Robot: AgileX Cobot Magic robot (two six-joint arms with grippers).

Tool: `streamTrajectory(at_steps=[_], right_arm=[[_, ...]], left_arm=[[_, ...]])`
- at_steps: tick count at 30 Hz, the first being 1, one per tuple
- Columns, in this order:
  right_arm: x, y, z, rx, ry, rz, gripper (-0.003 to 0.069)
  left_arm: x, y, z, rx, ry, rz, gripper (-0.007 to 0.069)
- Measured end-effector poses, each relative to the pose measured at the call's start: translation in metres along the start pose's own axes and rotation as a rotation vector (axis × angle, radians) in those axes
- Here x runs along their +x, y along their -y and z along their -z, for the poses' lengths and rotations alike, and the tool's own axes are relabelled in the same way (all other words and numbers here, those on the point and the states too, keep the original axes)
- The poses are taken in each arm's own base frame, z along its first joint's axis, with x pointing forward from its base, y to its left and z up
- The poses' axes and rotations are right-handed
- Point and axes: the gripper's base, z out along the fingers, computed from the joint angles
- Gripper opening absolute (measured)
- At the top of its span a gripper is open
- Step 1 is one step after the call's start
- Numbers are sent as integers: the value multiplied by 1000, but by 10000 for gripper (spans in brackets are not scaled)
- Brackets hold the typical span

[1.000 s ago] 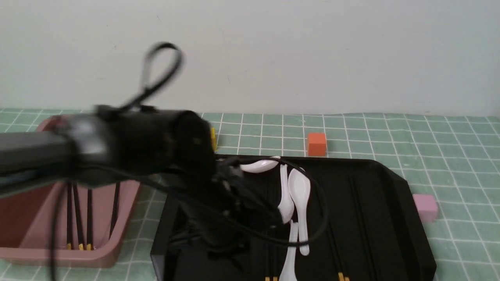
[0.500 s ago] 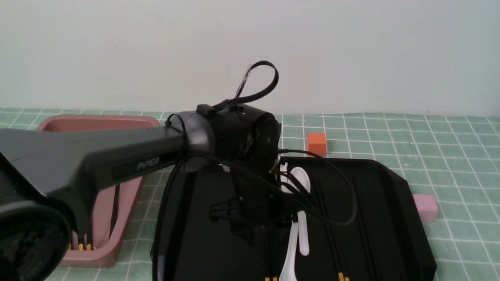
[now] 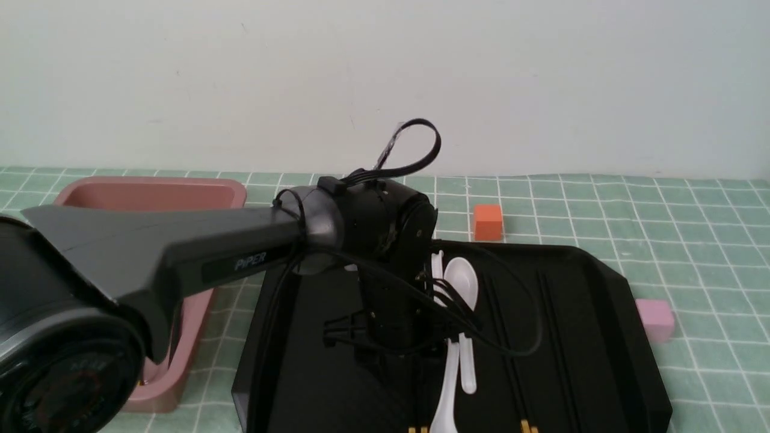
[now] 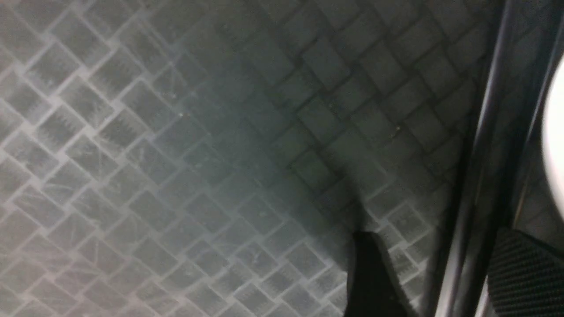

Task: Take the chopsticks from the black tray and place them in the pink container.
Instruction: 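Reach over to the black tray and grasp a pair of chopsticks with the left gripper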

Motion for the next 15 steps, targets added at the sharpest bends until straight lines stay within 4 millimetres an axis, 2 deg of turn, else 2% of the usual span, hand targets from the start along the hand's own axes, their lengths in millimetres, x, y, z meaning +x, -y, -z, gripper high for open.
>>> streamTrajectory(at_steps=[9, 15], right_arm=[[0, 0, 0, 0, 0, 0, 240], [0, 0, 0, 0, 0, 1, 240]], left_arm=[[-1, 4, 4, 21, -9, -1, 372], [-1, 3, -5, 4, -25, -19, 324]])
